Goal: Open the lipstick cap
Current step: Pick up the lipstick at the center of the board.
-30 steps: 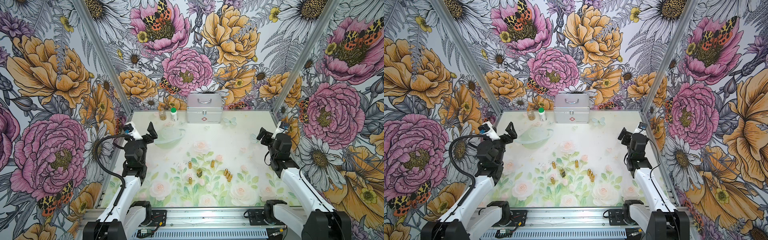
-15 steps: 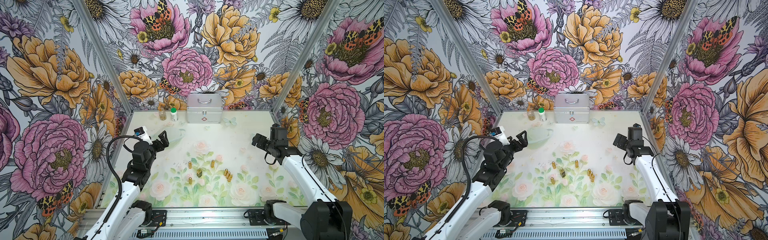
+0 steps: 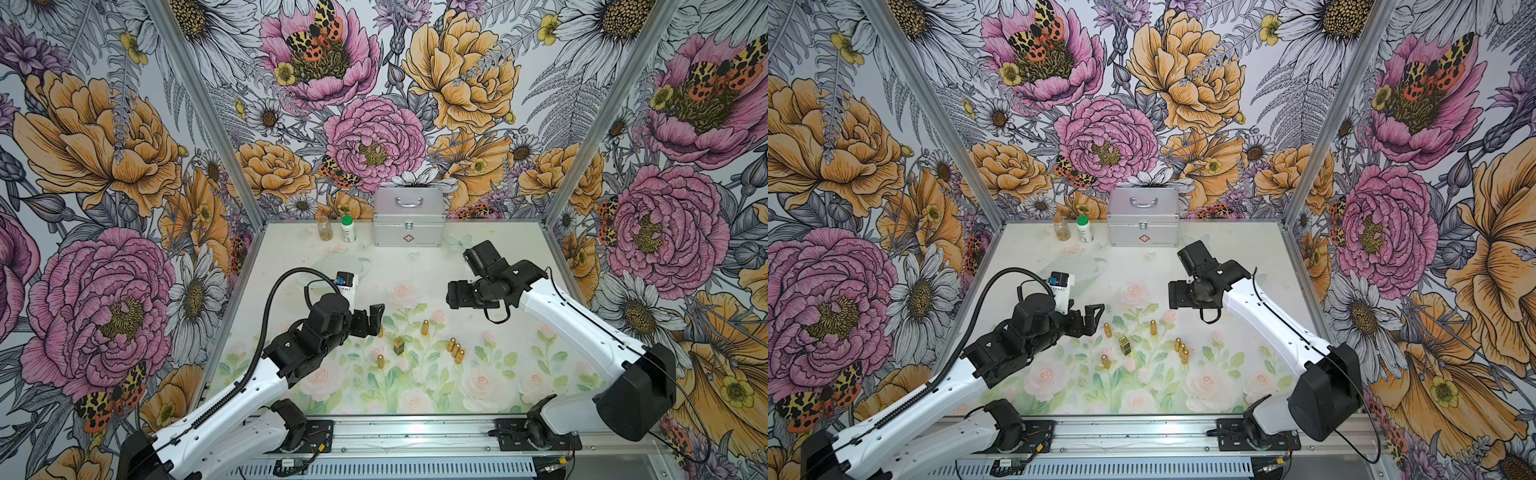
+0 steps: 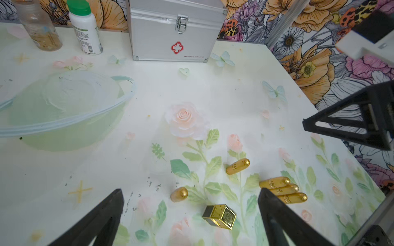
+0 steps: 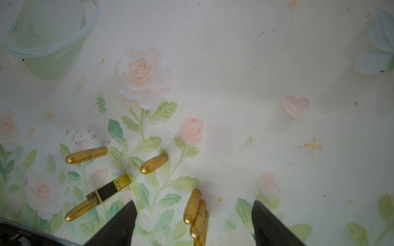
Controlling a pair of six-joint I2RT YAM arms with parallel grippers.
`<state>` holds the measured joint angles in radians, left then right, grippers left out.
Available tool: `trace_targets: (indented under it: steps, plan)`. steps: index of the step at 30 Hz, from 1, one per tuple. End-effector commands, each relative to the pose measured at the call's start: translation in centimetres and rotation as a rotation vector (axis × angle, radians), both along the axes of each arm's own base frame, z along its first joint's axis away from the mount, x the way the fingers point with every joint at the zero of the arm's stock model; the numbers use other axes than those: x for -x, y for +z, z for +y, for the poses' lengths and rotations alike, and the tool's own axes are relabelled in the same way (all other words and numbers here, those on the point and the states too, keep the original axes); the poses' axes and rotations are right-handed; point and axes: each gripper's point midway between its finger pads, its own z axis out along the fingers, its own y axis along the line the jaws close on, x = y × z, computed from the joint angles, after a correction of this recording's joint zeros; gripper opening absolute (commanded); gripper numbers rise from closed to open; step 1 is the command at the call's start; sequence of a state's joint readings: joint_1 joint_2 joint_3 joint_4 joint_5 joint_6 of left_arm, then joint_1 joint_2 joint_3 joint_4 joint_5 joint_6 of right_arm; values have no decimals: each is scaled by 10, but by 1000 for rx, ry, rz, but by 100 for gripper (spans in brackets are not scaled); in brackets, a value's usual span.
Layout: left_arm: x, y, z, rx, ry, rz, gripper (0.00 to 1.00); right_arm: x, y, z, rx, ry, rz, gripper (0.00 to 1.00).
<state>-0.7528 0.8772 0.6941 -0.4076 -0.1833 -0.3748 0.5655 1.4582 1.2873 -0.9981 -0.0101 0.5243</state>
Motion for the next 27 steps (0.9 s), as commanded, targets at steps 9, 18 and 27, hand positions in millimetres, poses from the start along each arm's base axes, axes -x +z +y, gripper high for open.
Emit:
trace_targets:
  steps: [9,18,27]
  plan:
    - [20,-24,-5,-37,-46,92,99,11,-52,69,144,107,94,74]
    - [22,-29,-1,-33,-34,100,99,10,-90,83,180,82,115,57]
    - [18,-28,2,-42,-2,91,99,3,-112,78,223,49,109,46]
